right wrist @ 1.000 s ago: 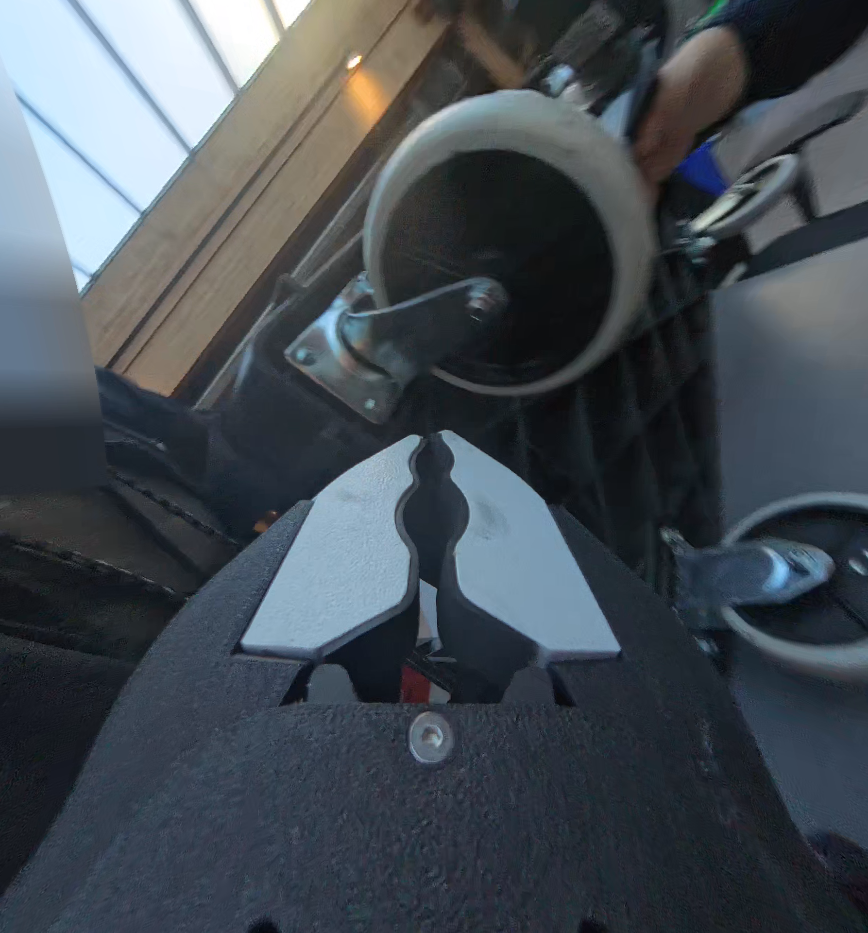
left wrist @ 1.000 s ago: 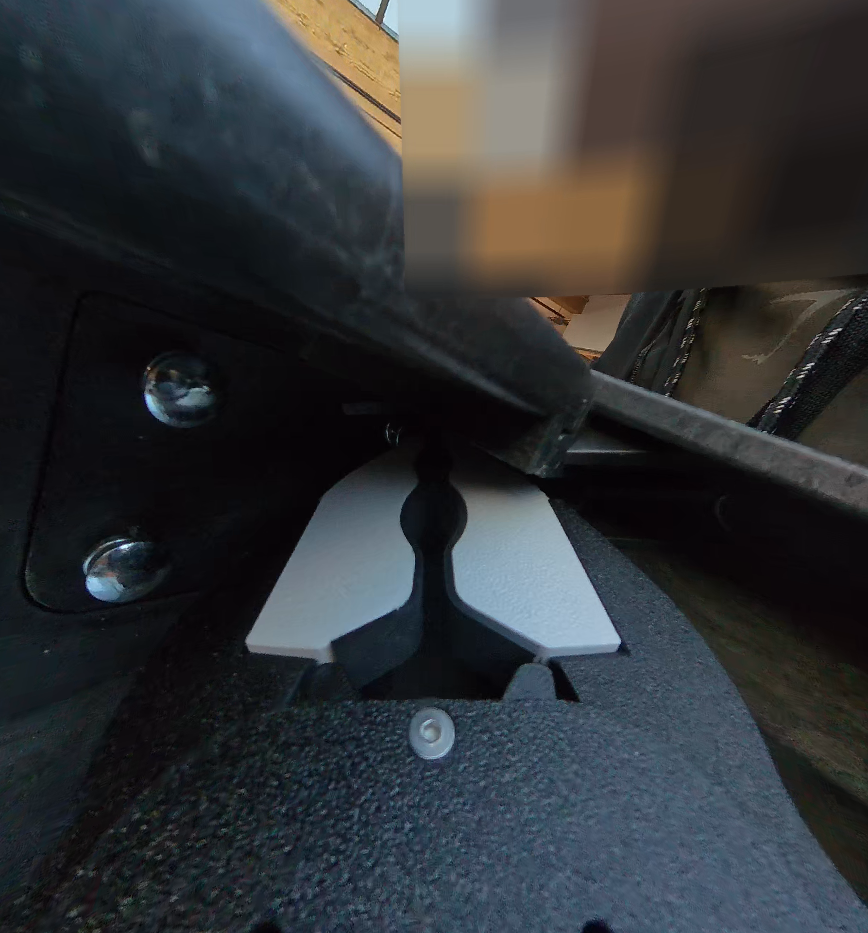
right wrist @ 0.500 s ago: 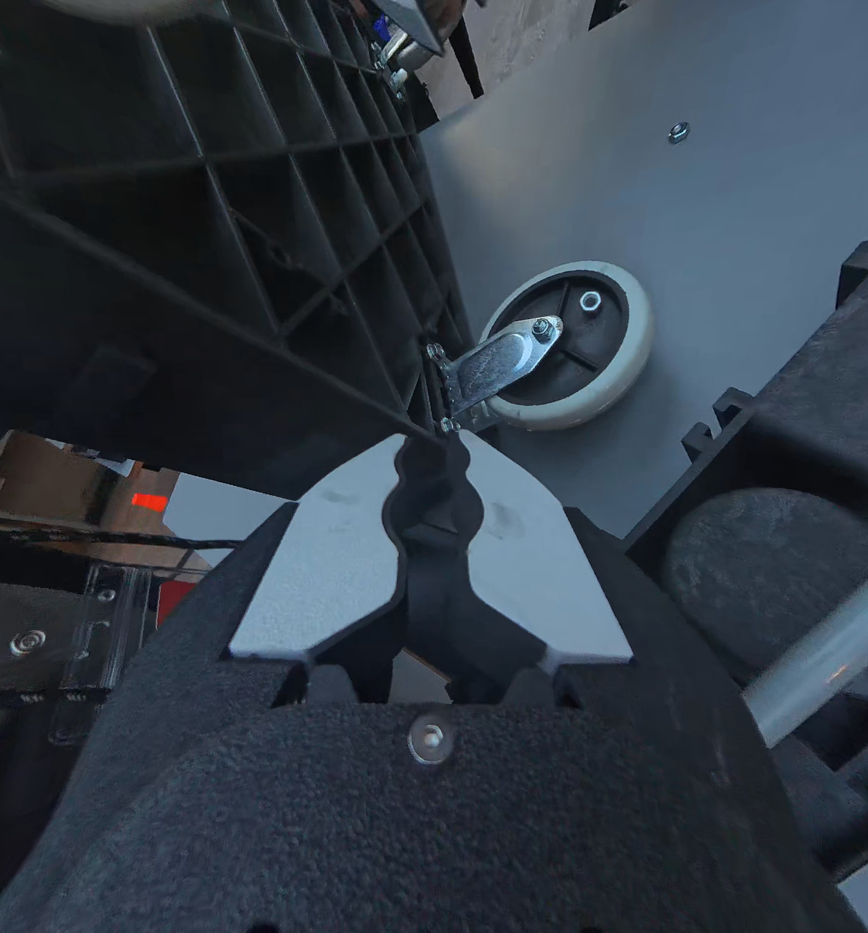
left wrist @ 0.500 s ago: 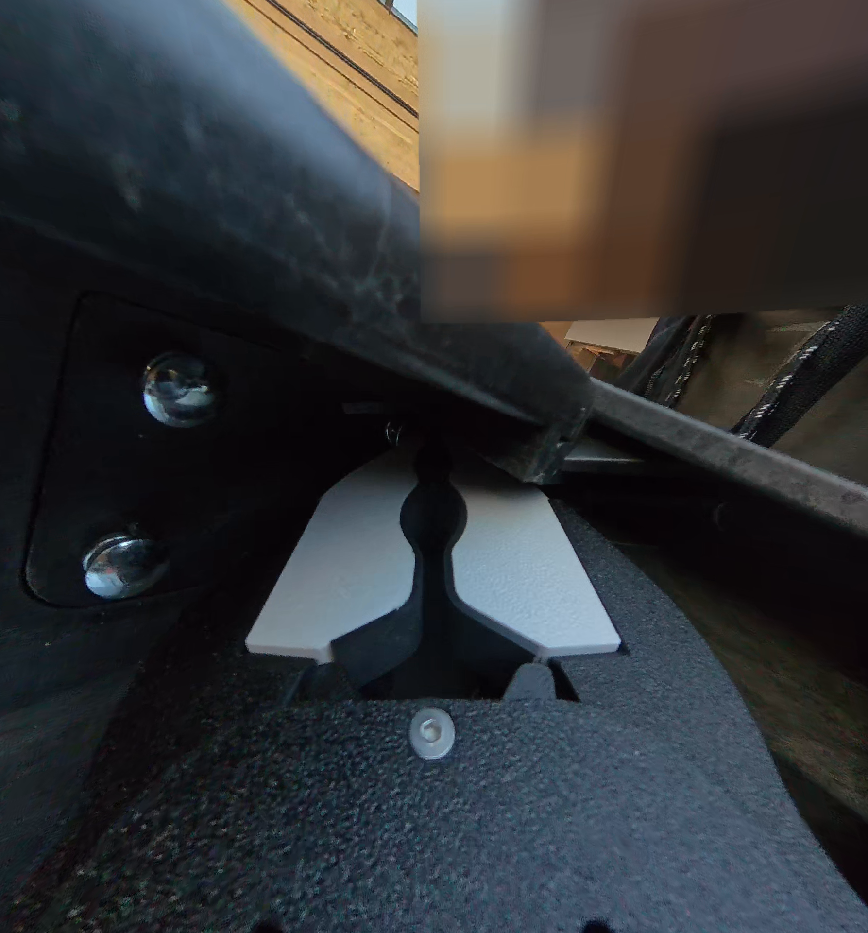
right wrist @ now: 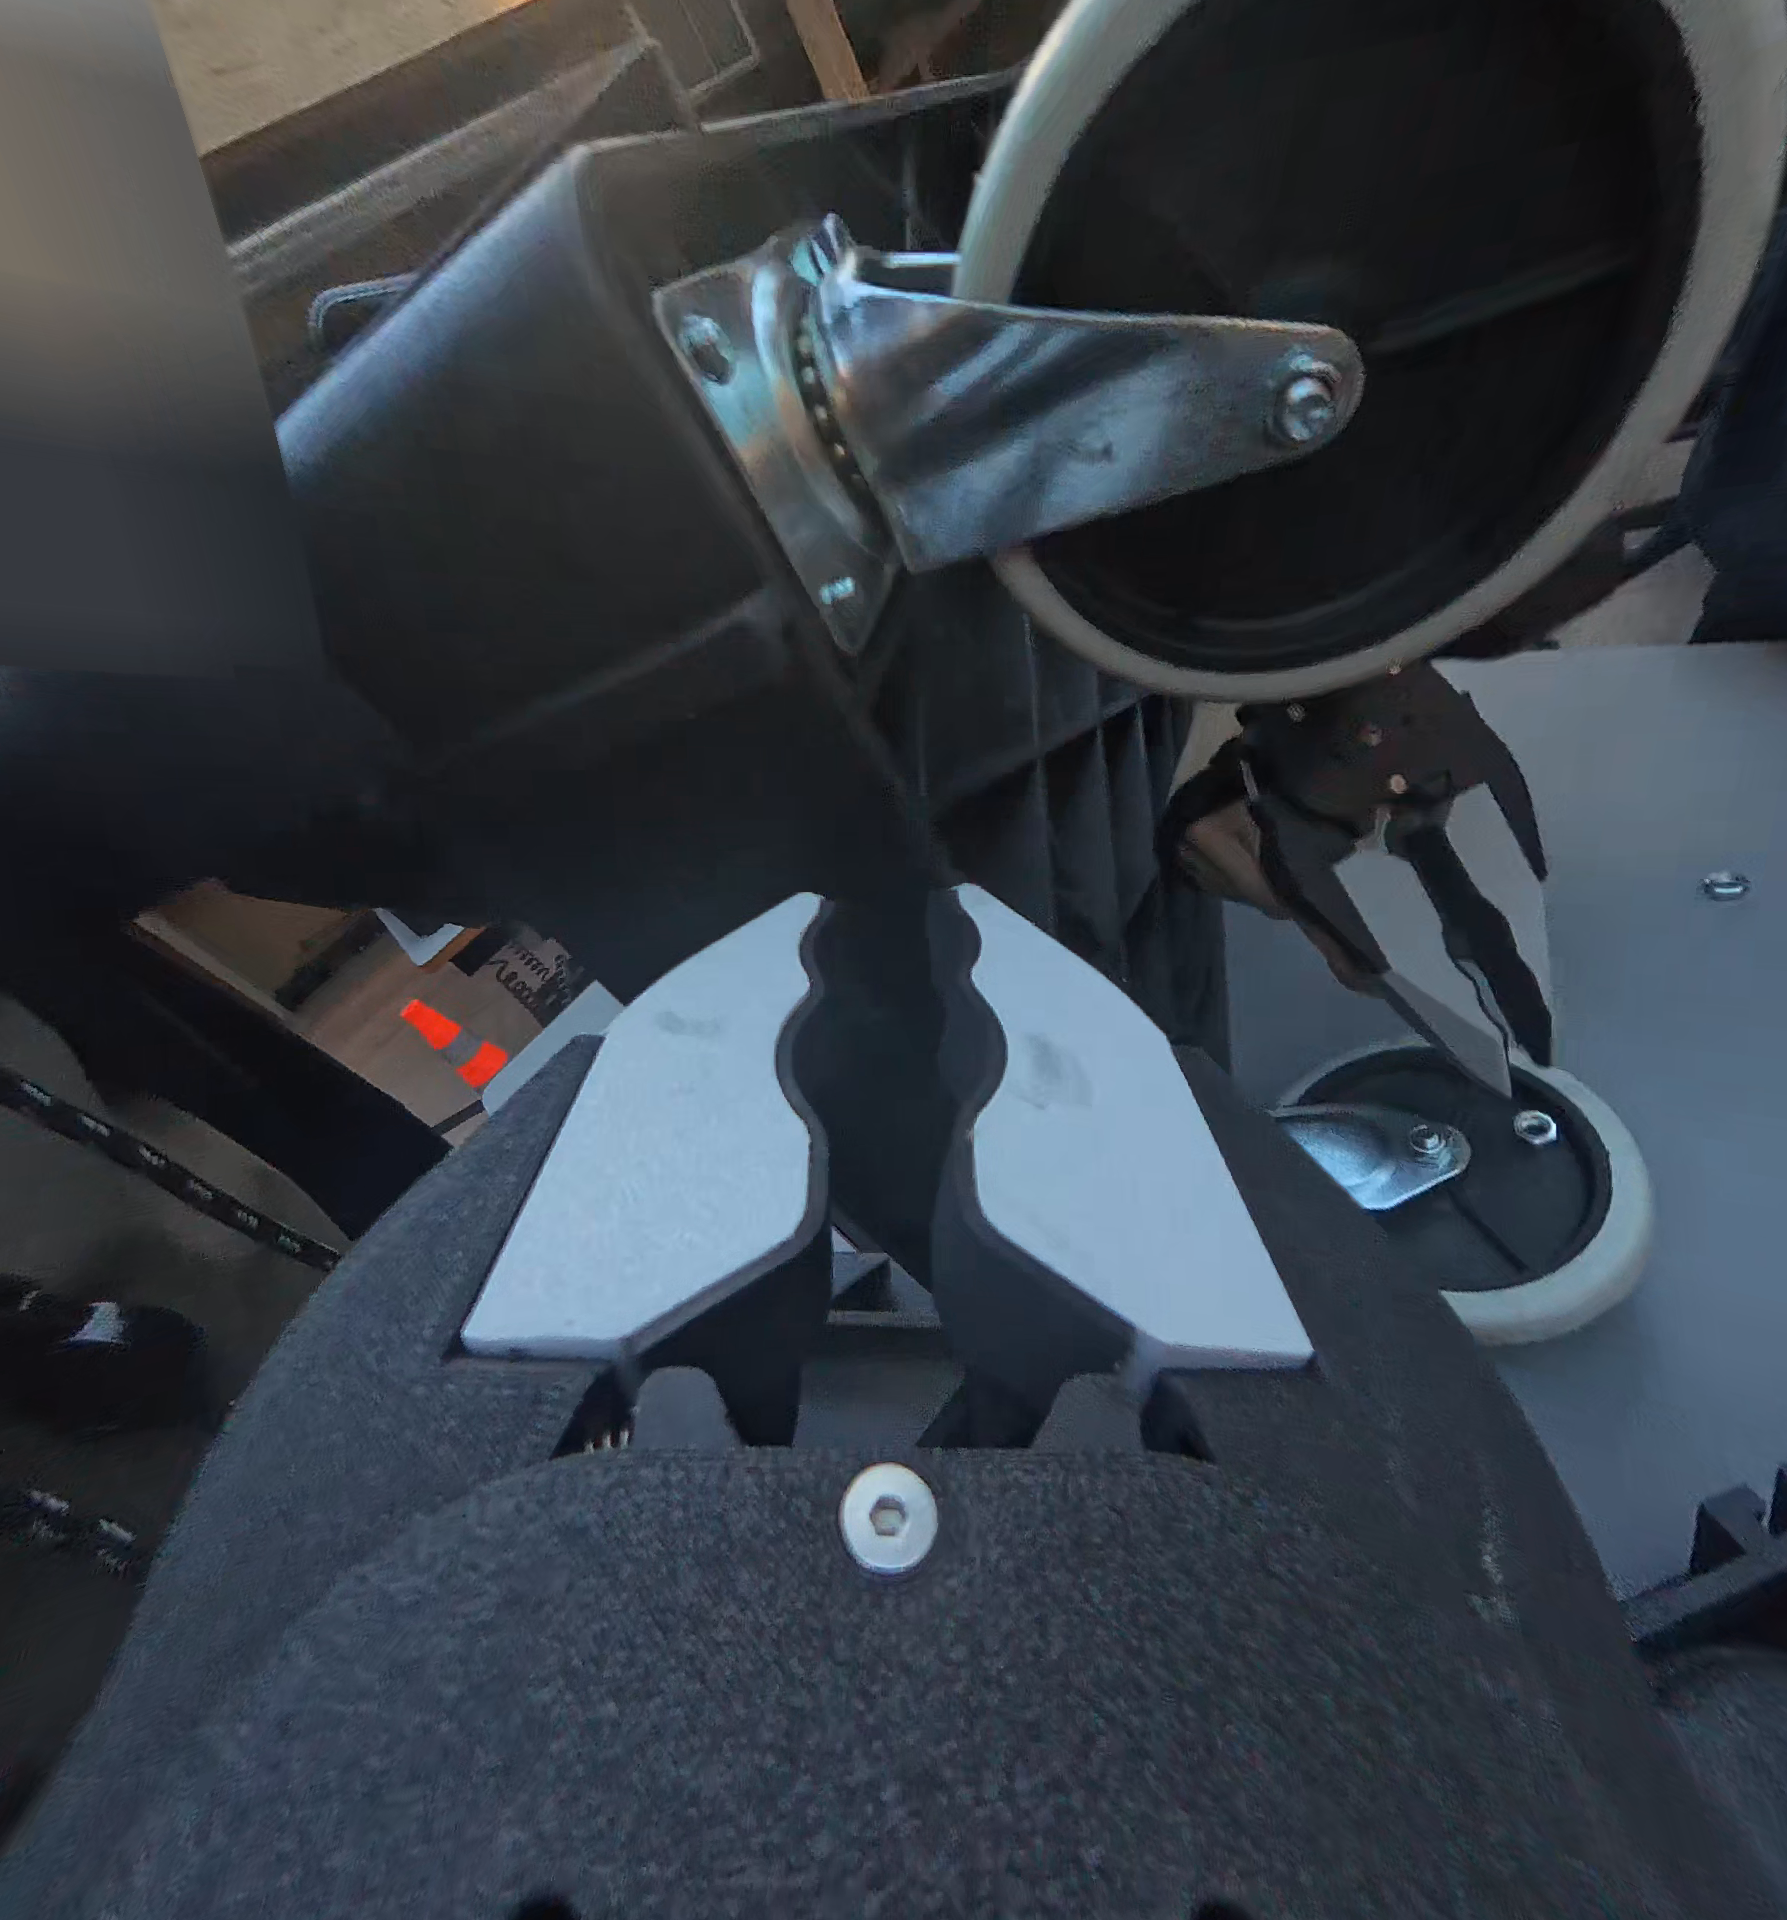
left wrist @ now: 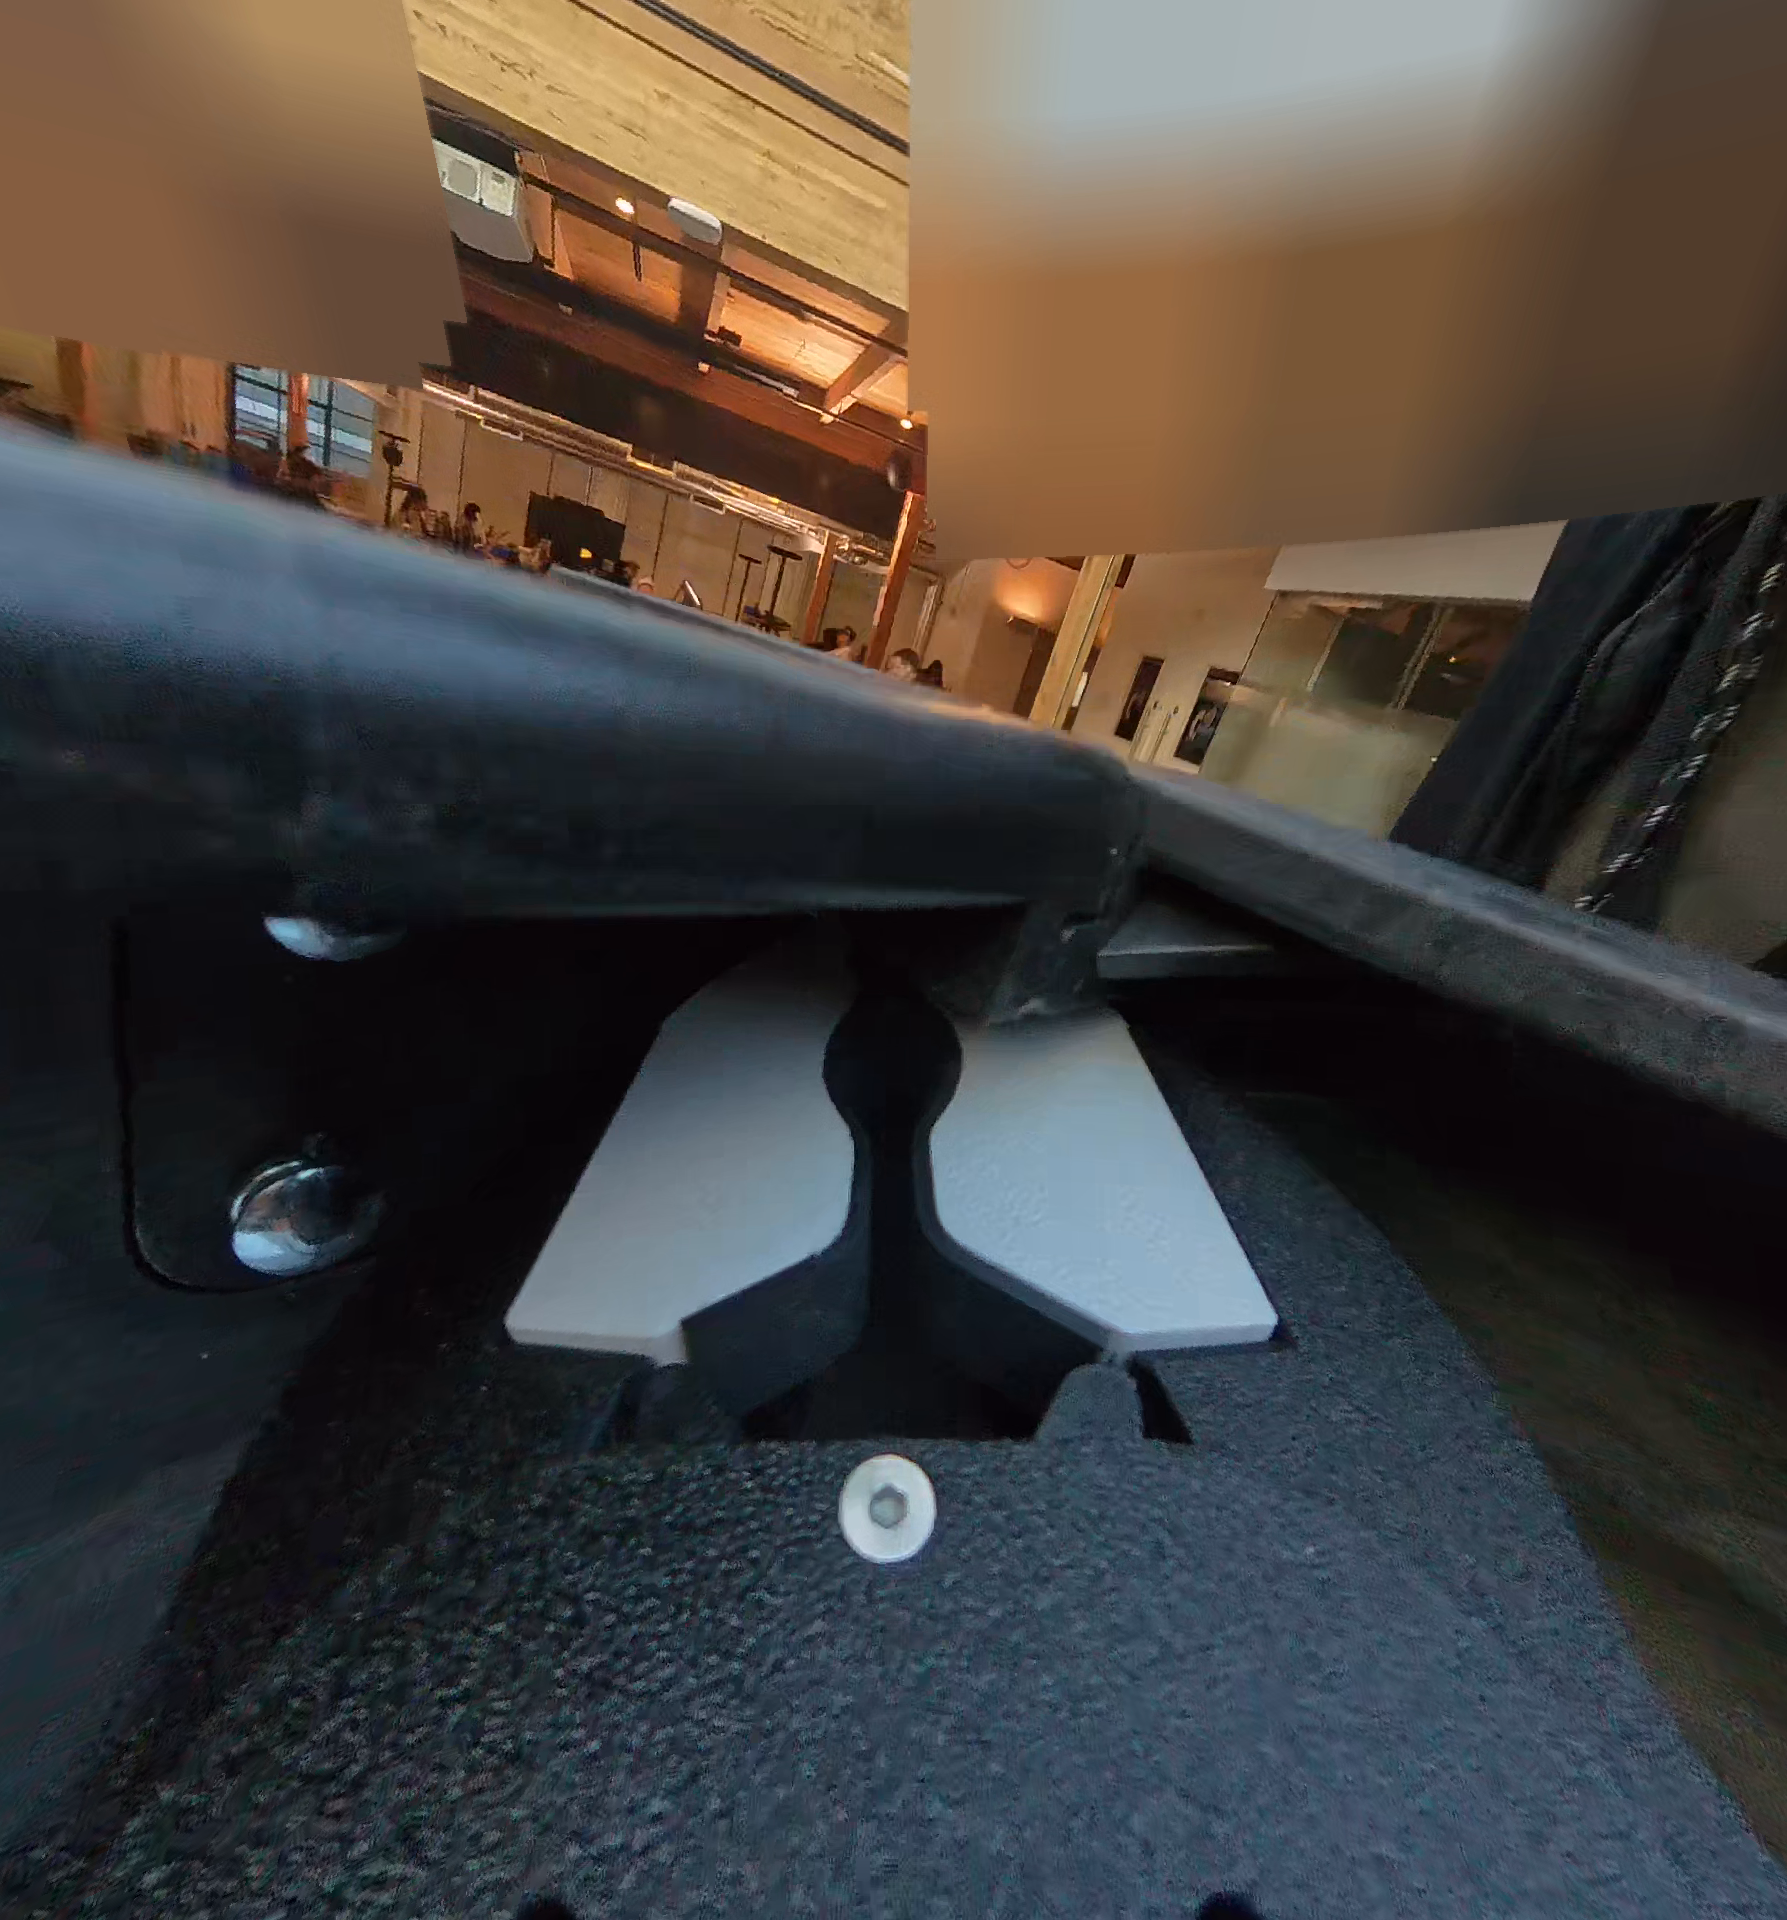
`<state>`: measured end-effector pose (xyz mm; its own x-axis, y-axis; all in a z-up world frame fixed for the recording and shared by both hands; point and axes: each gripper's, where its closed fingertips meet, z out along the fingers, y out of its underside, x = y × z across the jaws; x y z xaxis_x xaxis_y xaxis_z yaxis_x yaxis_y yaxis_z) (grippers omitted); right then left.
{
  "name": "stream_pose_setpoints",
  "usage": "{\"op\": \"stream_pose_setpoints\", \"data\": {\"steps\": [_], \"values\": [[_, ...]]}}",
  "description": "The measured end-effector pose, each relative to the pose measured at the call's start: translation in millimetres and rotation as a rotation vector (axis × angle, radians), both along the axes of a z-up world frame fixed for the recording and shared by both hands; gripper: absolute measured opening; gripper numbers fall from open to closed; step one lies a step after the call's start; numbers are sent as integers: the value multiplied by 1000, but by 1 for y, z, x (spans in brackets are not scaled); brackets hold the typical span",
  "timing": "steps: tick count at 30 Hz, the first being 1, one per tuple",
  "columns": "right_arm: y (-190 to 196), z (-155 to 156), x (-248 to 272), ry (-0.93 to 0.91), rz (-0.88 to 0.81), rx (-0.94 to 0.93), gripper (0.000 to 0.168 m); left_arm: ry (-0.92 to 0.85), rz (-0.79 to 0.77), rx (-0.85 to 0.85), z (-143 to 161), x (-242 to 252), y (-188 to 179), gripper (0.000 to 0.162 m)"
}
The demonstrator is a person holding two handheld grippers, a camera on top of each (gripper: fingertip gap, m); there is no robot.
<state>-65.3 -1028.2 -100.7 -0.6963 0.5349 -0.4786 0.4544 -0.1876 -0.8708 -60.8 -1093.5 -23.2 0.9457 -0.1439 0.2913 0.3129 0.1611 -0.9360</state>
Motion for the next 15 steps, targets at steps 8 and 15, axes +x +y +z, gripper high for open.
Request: {"op": "stream_pose_setpoints", "data": {"steps": [8, 15], "values": [[-23, 14, 21, -6, 70, 8, 19, 60, -2, 46, 1, 1, -1, 0], [-45, 31, 25, -45, 133, -15, 17, 39, -36, 149, 2, 2, -2, 0]]}}
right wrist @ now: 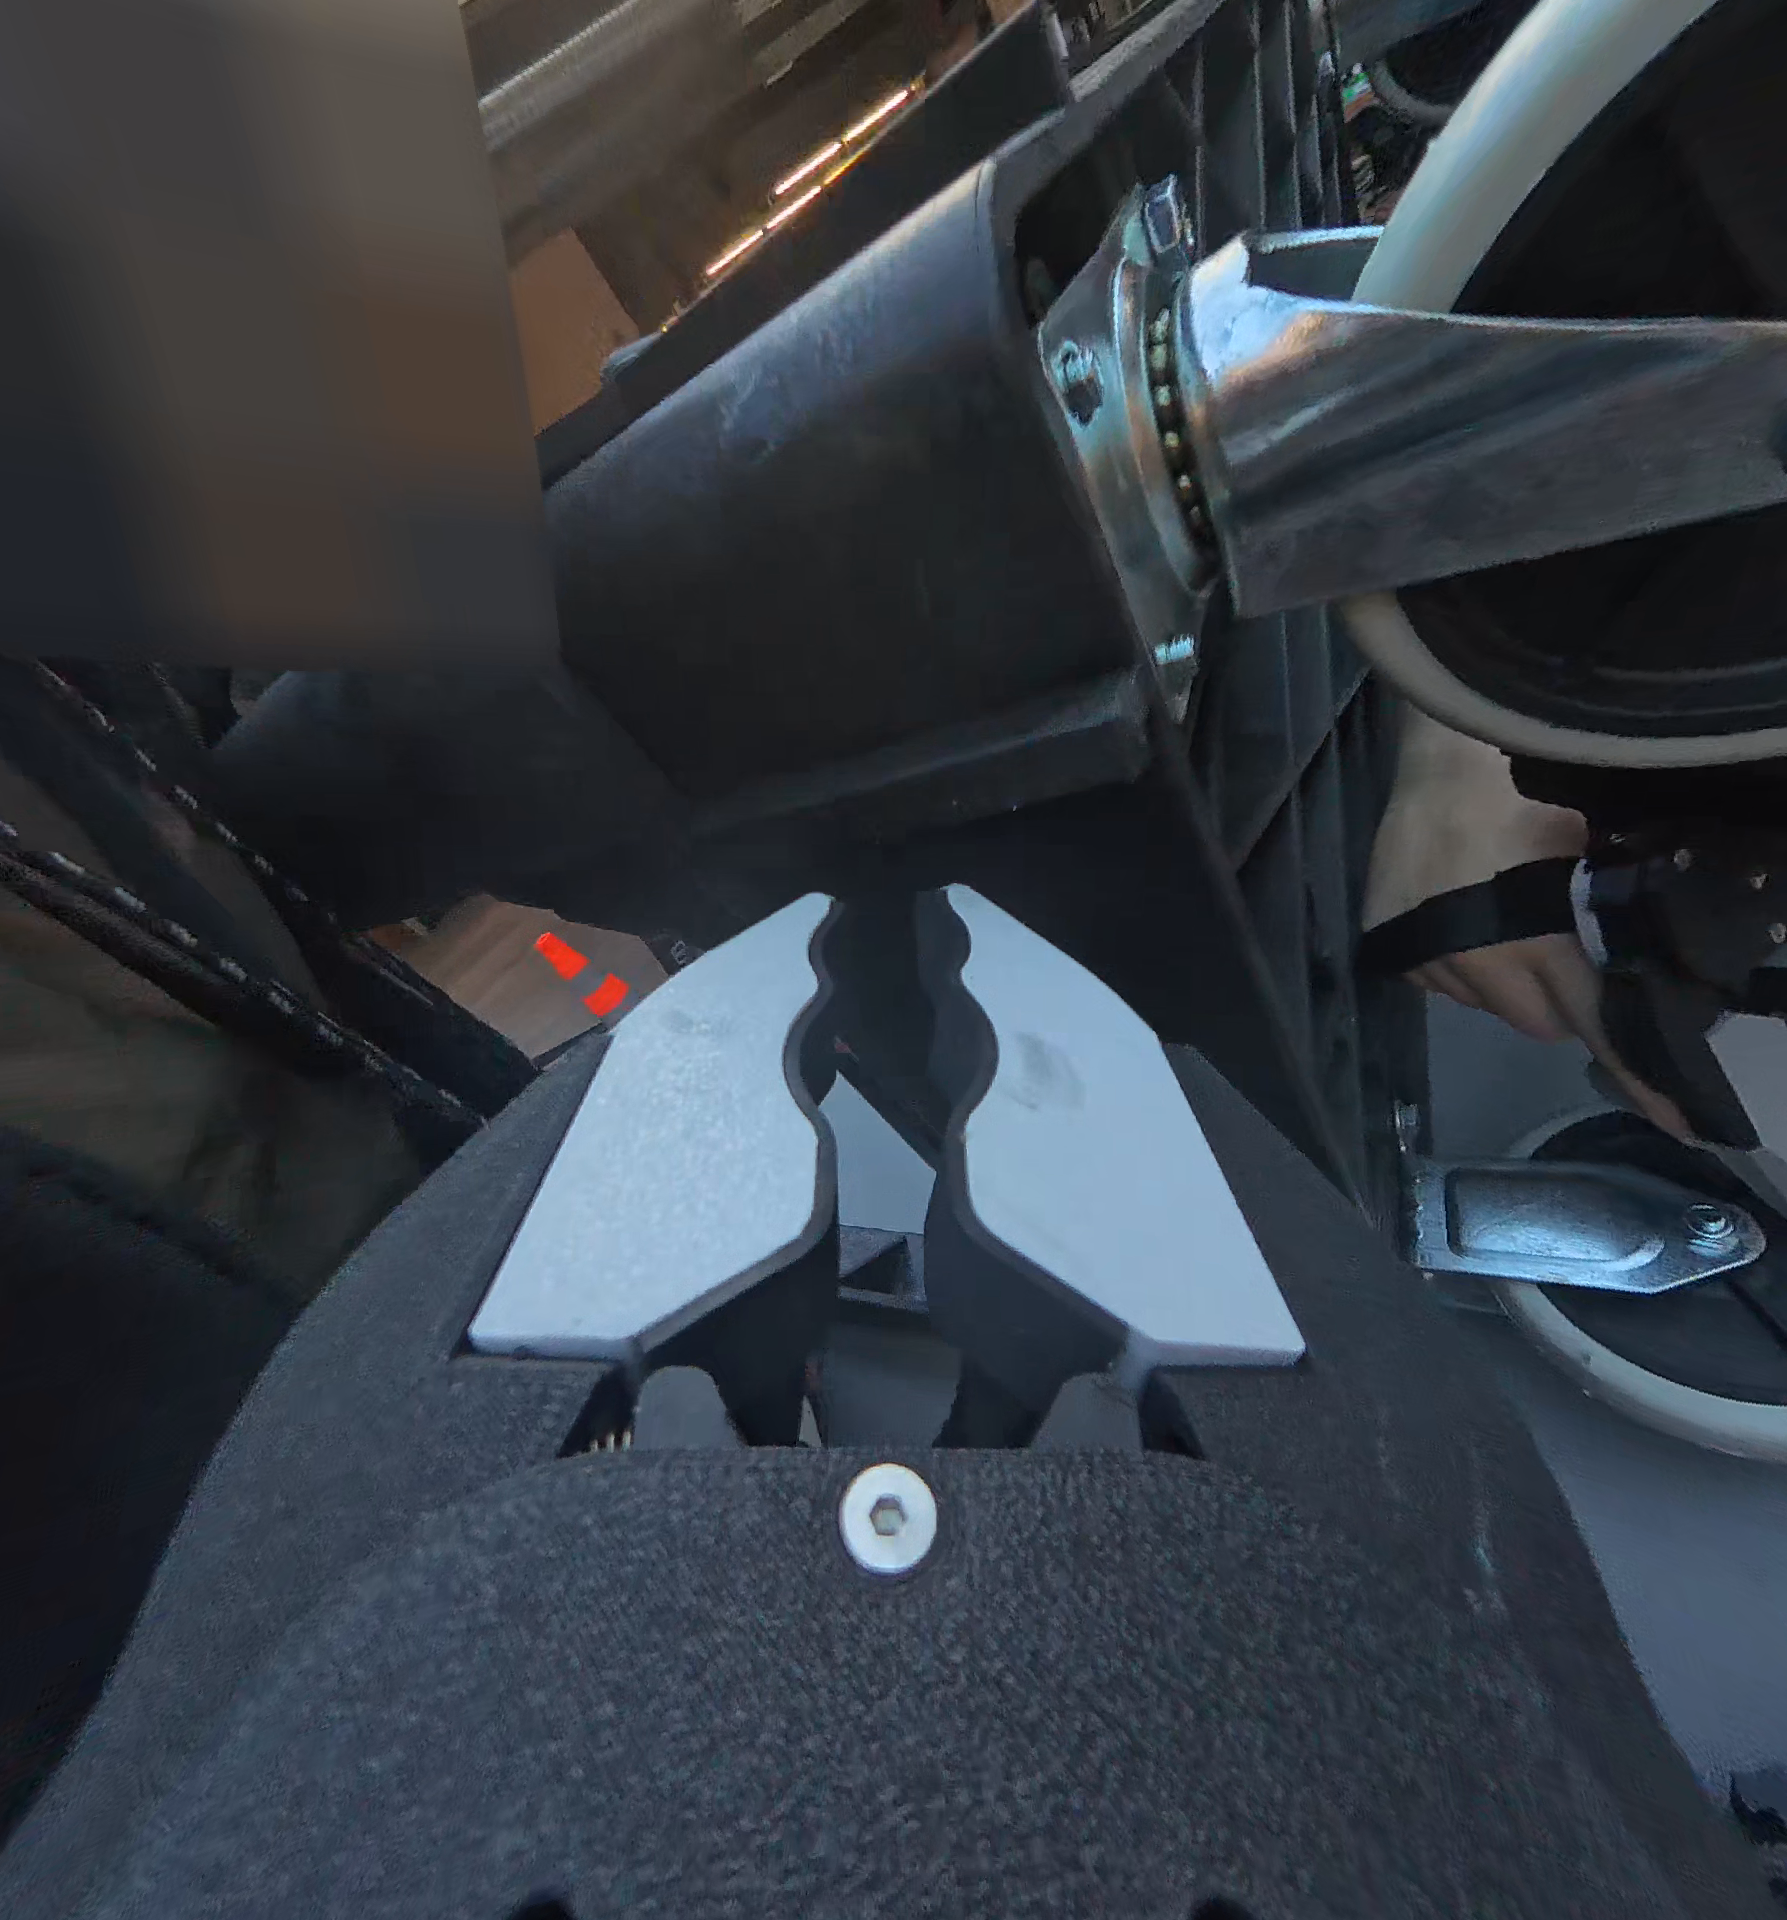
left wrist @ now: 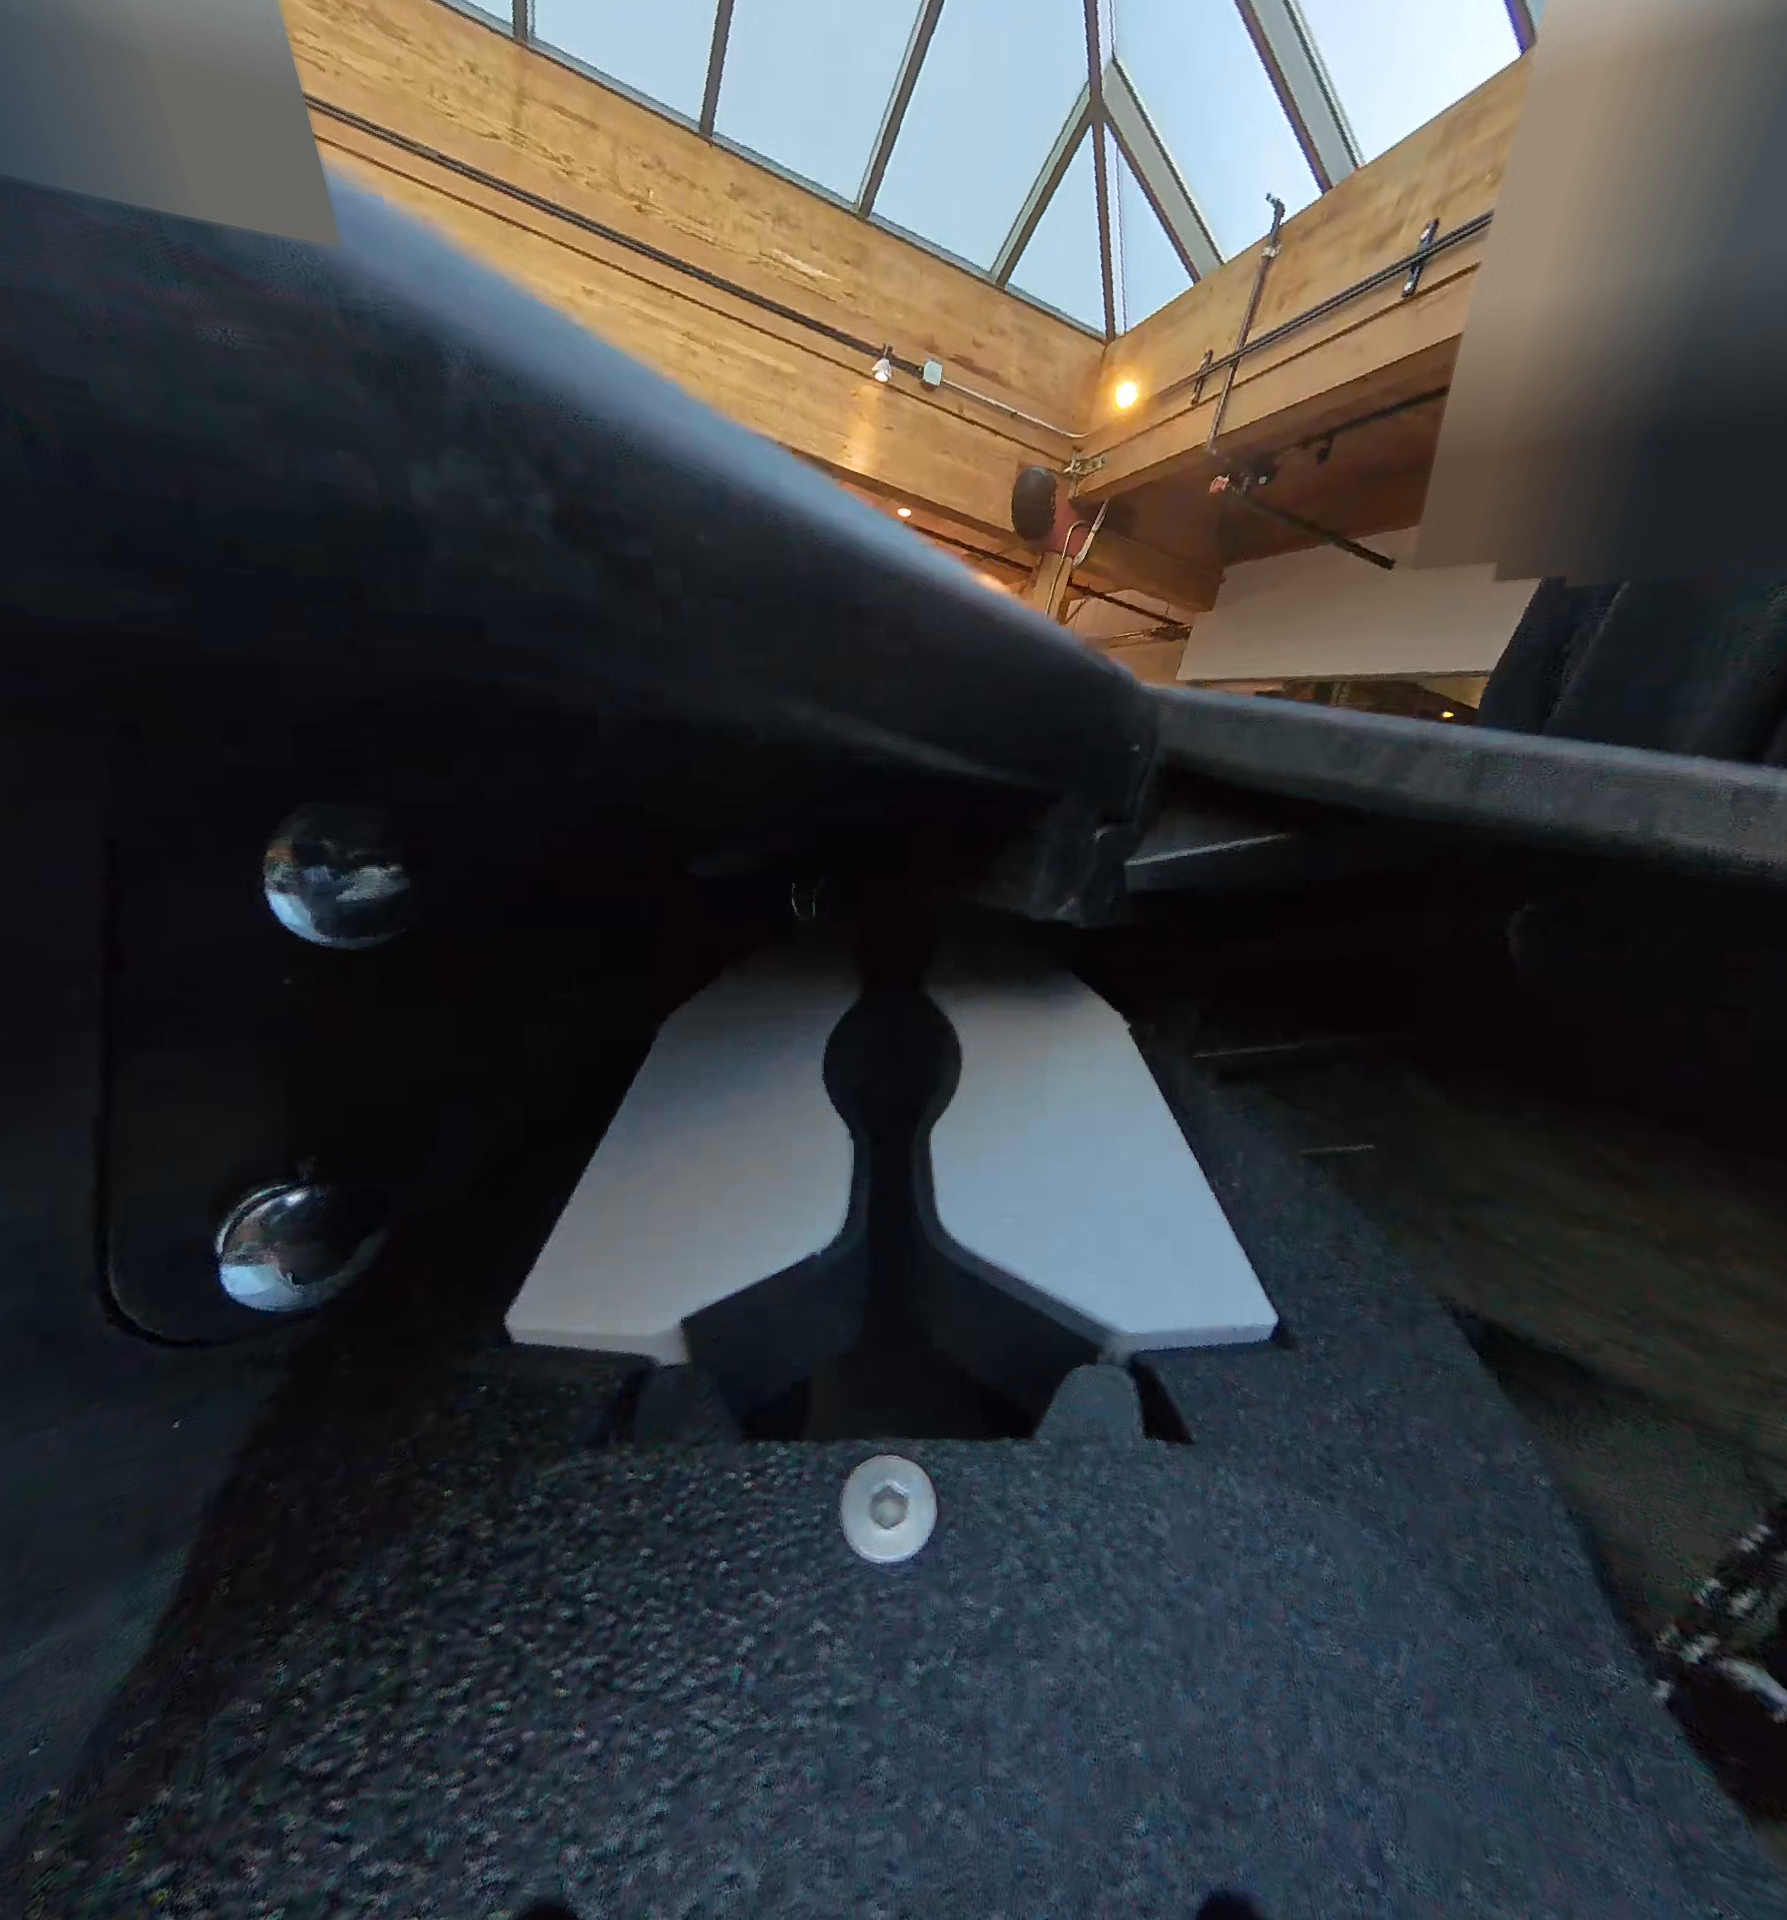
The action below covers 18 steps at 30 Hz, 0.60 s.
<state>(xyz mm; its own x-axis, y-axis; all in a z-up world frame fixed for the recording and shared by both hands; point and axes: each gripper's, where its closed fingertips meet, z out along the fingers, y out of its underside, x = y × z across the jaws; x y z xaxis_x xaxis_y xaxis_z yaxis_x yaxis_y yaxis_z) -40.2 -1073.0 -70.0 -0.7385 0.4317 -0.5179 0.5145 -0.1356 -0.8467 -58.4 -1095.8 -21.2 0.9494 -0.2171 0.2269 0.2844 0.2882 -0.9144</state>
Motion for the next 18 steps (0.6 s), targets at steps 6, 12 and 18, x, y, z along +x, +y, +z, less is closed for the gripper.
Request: {"op": "stream_pose_setpoints", "data": {"steps": [6, 12, 18], "values": [[3, 3, -15, -23, -41, 66, 20, -29, -17, 76, 1, 1, -3, 0], [0, 2, -14, -86, -4, 44, 21, -36, -22, 137, 4, 1, -7, 0], [0, 2, -13, -116, 27, 61, 21, -91, 0, 168, 2, -1, -9, 0]]}}
